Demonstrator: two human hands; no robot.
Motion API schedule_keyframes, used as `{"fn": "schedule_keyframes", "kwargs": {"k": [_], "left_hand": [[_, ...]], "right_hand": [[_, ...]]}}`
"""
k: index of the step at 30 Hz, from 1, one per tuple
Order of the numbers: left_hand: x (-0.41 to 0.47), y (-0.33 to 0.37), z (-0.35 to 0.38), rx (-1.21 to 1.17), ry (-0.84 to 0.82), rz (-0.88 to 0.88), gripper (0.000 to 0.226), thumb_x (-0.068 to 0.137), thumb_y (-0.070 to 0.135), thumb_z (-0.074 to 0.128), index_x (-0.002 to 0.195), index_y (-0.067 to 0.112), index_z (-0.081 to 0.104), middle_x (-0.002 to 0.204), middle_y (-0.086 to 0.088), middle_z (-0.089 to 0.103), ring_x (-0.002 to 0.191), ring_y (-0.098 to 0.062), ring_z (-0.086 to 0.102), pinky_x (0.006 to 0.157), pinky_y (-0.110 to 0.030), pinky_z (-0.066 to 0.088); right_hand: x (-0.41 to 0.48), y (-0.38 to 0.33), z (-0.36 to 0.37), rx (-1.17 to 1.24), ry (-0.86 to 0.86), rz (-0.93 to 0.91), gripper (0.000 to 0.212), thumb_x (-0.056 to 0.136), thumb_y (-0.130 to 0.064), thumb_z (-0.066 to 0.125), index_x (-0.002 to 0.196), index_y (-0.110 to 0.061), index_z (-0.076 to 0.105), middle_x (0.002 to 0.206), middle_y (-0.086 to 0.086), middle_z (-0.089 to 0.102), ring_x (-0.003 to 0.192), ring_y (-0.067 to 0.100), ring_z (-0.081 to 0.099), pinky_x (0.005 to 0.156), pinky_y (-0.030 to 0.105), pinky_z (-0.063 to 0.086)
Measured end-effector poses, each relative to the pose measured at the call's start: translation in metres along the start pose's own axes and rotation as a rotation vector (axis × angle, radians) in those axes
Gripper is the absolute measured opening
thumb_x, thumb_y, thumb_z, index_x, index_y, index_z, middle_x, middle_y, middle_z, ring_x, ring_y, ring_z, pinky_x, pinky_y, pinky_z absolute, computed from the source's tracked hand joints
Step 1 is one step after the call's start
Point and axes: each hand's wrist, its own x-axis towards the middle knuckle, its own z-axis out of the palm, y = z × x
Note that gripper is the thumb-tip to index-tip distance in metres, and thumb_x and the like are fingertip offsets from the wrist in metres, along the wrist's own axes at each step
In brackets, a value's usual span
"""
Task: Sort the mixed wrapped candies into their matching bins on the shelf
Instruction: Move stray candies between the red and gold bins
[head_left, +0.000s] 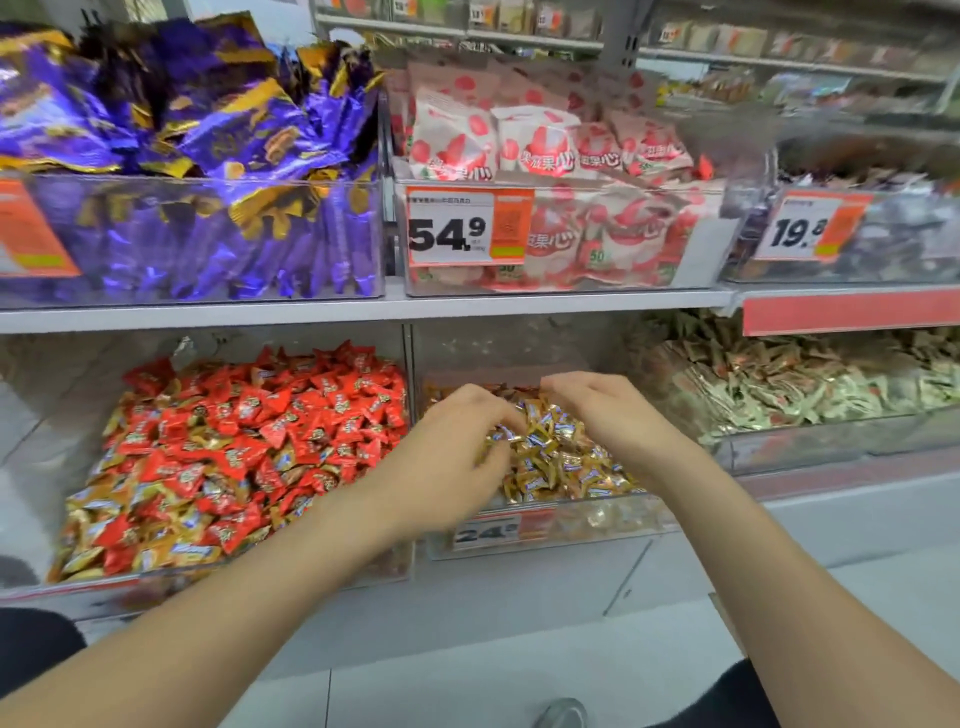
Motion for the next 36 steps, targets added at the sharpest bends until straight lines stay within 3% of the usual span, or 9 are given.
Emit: {"fn": "schedule_keyframes", "kwargs": {"k": [5,10,12,14,19,22,27,33,36], "left_hand": [[-0.062,-0.03,-0.039,0.101,0.127,0.017,0.017,0.092,0.025,0.057,0.1,0.032,0.07,0.09,0.018,0.056,0.089,-0.002,0.053,0.081,-0.027,0.044],[-0.101,-0.068,-0.078,0.139,0.081,-0.144,0.02,0.09,0.036,0.054,0.101,0.032,0.07,0.091,0.016,0.063,0.089,-0.005,0.058,0.086,-0.036,0.049],[-0.113,-0.086,-0.091,0.206,0.138,-0.225,0.02,0.091,0.034,0.056,0.104,0.033,0.071,0.097,0.011,0.06,0.096,-0.012,0.057,0.091,-0.041,0.049],[-0.125,-0.107,-0.1,0.289,0.169,-0.374,0.026,0.094,0.024,0.059,0.119,0.026,0.067,0.115,0.001,0.054,0.11,-0.025,0.053,0.1,-0.044,0.045],[-0.135,-0.14,-0.12,0.325,0.059,-0.742,0.062,0.093,0.013,0.052,0.151,0.008,0.032,0.151,-0.019,0.027,0.136,-0.045,0.033,0.112,-0.055,0.038],[-0.127,-0.164,-0.121,0.249,0.01,-0.767,0.073,0.1,0.022,0.047,0.163,0.011,0.012,0.166,-0.019,0.013,0.151,-0.046,0.017,0.121,-0.059,0.026],[-0.117,-0.182,-0.105,0.244,-0.107,-0.656,0.066,0.111,0.047,0.028,0.167,0.02,0.006,0.174,-0.01,0.004,0.16,-0.037,0.004,0.127,-0.06,0.011],[-0.131,-0.167,-0.096,0.233,-0.27,-0.58,0.071,0.111,0.049,0.026,0.167,0.015,-0.003,0.174,-0.006,-0.013,0.16,-0.037,-0.01,0.129,-0.057,0.006],[-0.135,-0.165,-0.108,0.205,-0.238,-0.548,0.067,0.105,0.056,0.03,0.159,0.017,0.033,0.167,-0.012,0.027,0.155,-0.037,0.021,0.126,-0.05,0.021]], "right_hand": [[-0.038,-0.047,0.037,-0.214,0.015,-0.274,0.019,0.097,-0.025,0.063,0.097,-0.035,0.079,0.085,-0.009,0.079,0.081,0.01,0.073,0.077,0.034,0.06],[-0.087,-0.105,0.11,-0.323,-0.111,-0.533,0.021,0.097,-0.019,0.063,0.098,-0.031,0.08,0.067,-0.02,0.072,0.065,0.001,0.066,0.066,0.012,0.047],[-0.089,-0.115,0.14,-0.461,-0.112,-0.65,0.021,0.095,-0.022,0.062,0.103,-0.03,0.08,0.075,-0.022,0.072,0.07,-0.001,0.061,0.073,0.012,0.046],[-0.079,-0.12,0.167,-0.589,-0.125,-0.692,0.026,0.094,-0.029,0.057,0.11,-0.029,0.077,0.094,-0.013,0.077,0.084,0.006,0.065,0.085,0.029,0.053],[-0.033,-0.129,0.212,-0.841,-0.058,-0.696,0.047,0.089,-0.047,0.052,0.127,-0.023,0.067,0.122,0.003,0.07,0.119,0.029,0.06,0.102,0.045,0.049],[-0.003,-0.124,0.223,-0.878,-0.011,-0.566,0.067,0.089,-0.063,0.046,0.148,-0.033,0.05,0.146,0.004,0.059,0.136,0.033,0.049,0.111,0.047,0.04],[0.02,-0.106,0.236,-0.965,-0.192,-0.475,0.082,0.089,-0.084,0.017,0.162,-0.051,0.003,0.175,0.004,0.018,0.159,0.041,0.011,0.128,0.06,0.01],[0.0,-0.106,0.229,-0.999,-0.247,-0.506,0.066,0.103,-0.068,0.032,0.162,-0.04,0.024,0.163,0.006,0.038,0.146,0.039,0.036,0.12,0.053,0.031],[-0.009,-0.111,0.227,-0.995,-0.167,-0.504,0.062,0.097,-0.063,0.04,0.154,-0.039,0.04,0.15,0.007,0.048,0.136,0.037,0.045,0.119,0.052,0.031]]}}
